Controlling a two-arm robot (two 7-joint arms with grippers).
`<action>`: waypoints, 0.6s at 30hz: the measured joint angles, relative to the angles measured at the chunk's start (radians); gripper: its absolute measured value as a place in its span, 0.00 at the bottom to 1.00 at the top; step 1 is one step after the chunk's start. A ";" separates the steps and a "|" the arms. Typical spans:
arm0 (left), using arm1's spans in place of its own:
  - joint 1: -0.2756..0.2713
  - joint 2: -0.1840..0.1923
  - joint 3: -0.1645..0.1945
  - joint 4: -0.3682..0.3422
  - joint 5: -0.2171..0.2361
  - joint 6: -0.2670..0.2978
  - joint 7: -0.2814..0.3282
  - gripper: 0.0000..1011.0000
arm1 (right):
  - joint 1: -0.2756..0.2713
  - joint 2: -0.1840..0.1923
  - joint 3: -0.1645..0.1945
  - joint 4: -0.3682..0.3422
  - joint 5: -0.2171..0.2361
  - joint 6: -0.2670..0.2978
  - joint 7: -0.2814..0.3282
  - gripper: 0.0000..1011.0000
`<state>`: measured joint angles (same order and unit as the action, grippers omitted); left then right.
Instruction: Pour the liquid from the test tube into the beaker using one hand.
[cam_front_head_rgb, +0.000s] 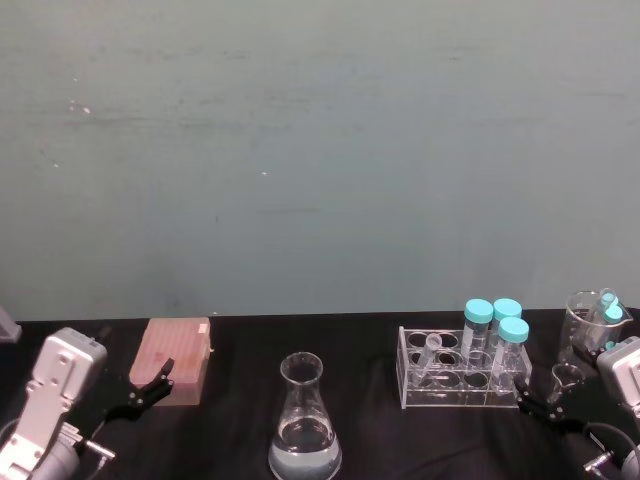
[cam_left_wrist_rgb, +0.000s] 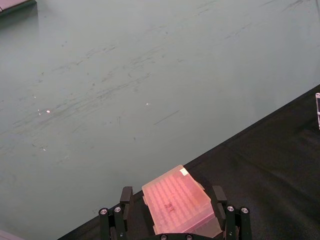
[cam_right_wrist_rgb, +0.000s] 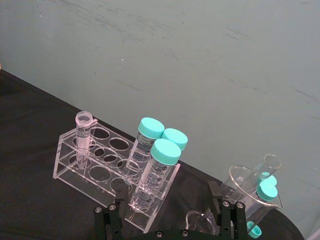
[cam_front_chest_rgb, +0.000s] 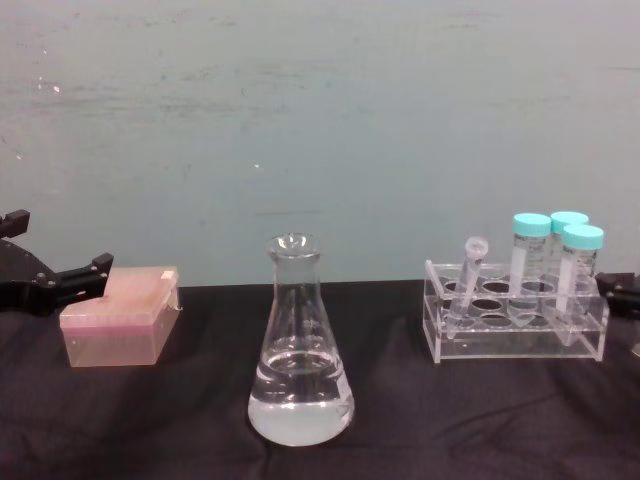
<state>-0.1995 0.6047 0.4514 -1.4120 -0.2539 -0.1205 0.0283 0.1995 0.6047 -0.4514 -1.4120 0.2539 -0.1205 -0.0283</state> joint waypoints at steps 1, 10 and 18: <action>0.000 0.000 0.000 0.000 0.000 0.000 0.000 0.99 | 0.000 0.000 0.000 0.000 0.000 0.000 0.000 0.99; 0.000 0.000 0.000 0.000 0.000 0.000 0.000 0.99 | 0.000 0.000 0.000 0.000 0.000 0.000 0.000 0.99; 0.000 0.000 0.000 0.000 0.000 0.000 0.000 0.99 | 0.000 0.000 0.000 0.000 0.000 0.000 0.000 0.99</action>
<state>-0.1996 0.6047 0.4514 -1.4119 -0.2539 -0.1206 0.0283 0.1995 0.6047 -0.4514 -1.4120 0.2539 -0.1205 -0.0283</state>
